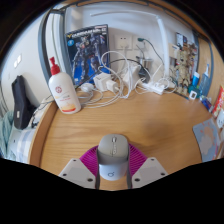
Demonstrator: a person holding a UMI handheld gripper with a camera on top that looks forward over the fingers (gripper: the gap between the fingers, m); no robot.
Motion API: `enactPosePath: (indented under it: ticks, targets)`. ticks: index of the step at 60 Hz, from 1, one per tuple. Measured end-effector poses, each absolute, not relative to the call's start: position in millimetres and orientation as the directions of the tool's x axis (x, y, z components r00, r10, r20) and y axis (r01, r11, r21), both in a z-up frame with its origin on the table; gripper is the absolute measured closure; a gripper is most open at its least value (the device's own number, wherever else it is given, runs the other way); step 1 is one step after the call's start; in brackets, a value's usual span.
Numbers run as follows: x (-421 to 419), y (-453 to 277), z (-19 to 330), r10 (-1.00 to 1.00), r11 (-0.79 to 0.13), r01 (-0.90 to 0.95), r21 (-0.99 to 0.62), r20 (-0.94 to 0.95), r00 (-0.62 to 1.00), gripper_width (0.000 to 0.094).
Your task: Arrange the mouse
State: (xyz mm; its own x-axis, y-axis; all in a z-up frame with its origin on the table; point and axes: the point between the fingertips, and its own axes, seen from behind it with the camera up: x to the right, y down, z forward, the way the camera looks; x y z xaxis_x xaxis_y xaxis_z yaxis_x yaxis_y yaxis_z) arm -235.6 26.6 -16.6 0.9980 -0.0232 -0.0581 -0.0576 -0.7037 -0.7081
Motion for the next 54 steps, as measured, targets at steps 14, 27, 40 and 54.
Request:
enactPosePath:
  ticks: [14,27,40,54]
  targets:
    - [-222.8,37.9,42.2,0.151,-0.678,0.028,-0.735,-0.102,0.983,0.0572]
    - [-111.1,64.7,207.0,0.175,-0.472,0.062,-0.879,-0.024,0.984,0.0572]
    - [26.3,64.5,262.1,0.148,-0.394,0.152,-0.906,0.101,0.984,0.0573]
    - [132.8,43.7,168.5,0.065,-0.544,0.099,-0.833,0.076,0.995,0.0577]
